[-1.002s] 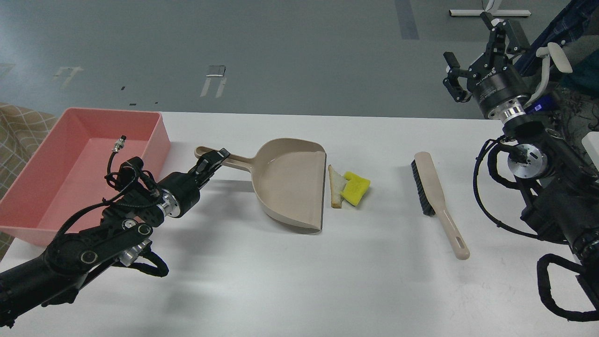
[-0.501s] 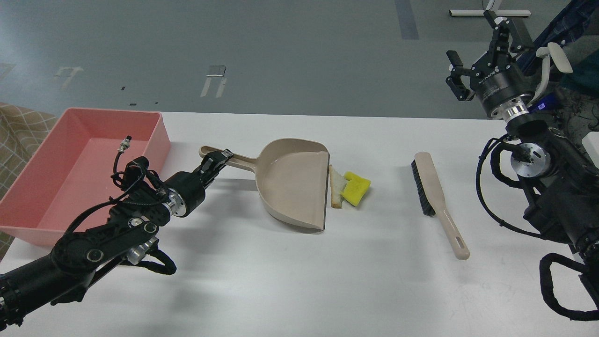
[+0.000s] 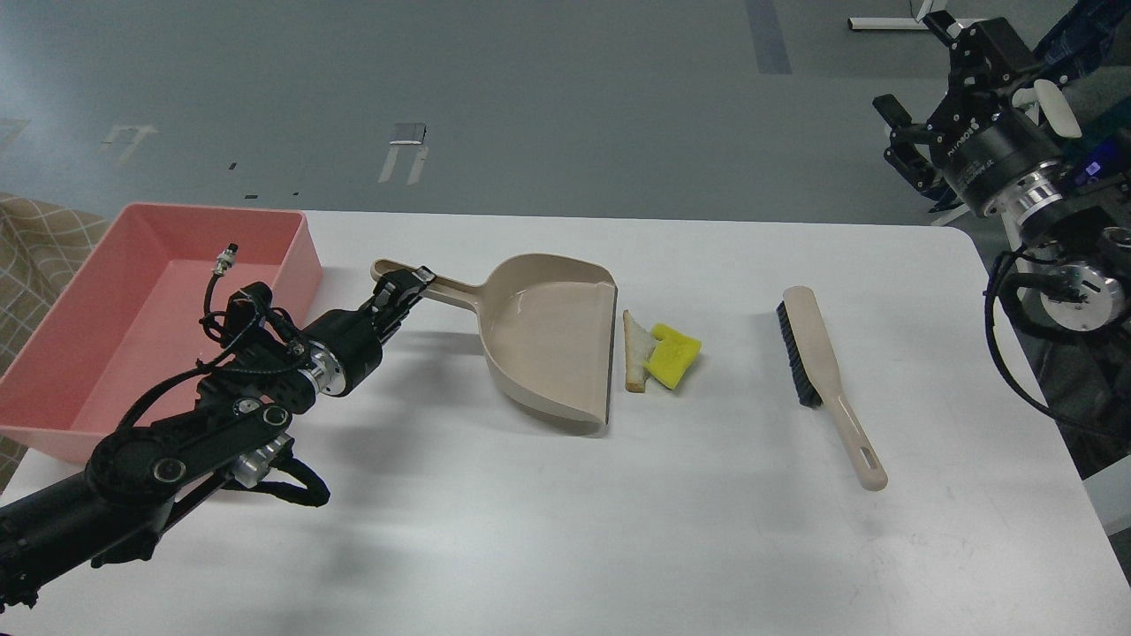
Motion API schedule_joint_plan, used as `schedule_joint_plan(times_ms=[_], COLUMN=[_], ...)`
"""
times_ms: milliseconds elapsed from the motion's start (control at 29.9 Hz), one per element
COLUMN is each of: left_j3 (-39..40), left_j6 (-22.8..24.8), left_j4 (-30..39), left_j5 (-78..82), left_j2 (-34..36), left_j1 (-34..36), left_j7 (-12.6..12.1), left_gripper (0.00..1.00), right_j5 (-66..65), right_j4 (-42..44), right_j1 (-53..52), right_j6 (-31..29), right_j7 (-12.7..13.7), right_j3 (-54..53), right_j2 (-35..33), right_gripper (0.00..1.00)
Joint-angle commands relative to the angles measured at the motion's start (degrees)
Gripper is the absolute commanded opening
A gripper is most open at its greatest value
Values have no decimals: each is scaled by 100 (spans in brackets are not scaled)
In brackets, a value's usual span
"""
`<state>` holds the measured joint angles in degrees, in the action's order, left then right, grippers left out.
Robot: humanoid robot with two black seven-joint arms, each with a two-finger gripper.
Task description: Sweep and dump garbage into bin
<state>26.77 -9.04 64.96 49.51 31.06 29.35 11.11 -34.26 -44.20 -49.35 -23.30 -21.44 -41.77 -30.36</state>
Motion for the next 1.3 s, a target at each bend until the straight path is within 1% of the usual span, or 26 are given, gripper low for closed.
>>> schedule_joint_plan(times_ms=[0,33,67,100,134,200,334,501,635,701,768,935,1069,1269], left_j3=[4,4,4,4,4,4,4,4,4,4,-5,-5,4,4], left_j6=[-10,-10,-10,-10,-10,-10,-10,-10,-19,-19,-19,-19,-19,-19], left_j4=[-1,-1,-1,-1,-1,-1,8,16,25,34,60,69,69,78], left_j5=[-2,-2,-2,-2,-2,6,6,6,6,6,6,6,6,6], left_j2=[-3,-12,-12,-12,-12,-21,-56,-82,-83,-83,-83,-91,-100,-83], left_j1=[0,0,0,0,0,0,9,9,0,0,9,9,9,0], left_j7=[6,6,6,6,6,6,6,6,6,6,6,6,6,6], left_gripper=[0,0,0,0,0,0,0,0,0,0,0,0,0,0], right_j5=[-28,-36,-71,-220,-447,-729,-1643,-2416,-3085,-3454,-3656,-4000,-4009,-3992], right_j4=[-738,-1009,-1142,-1361,-1581,-1793,-2627,-3488,-3806,-3903,-3947,-3947,-3974,-4079], right_j1=[-31,-31,-31,-40,-31,-5,232,636,935,1085,1207,1358,1358,1323], right_j6=[45,62,62,80,97,98,106,150,396,432,432,432,423,388], right_j7=[157,245,272,324,333,334,342,342,395,614,746,878,1098,1142], right_j3=[607,791,897,1090,1240,1355,1697,1873,1970,2006,2006,2006,2006,2006], right_j2=[-882,-1240,-1427,-1759,-2058,-2341,-3377,-4047,-4101,-4048,-4013,-3732,-3425,-3169], right_gripper=[100,100,100,100,100,100,100,100,100,100,100,100,100,100])
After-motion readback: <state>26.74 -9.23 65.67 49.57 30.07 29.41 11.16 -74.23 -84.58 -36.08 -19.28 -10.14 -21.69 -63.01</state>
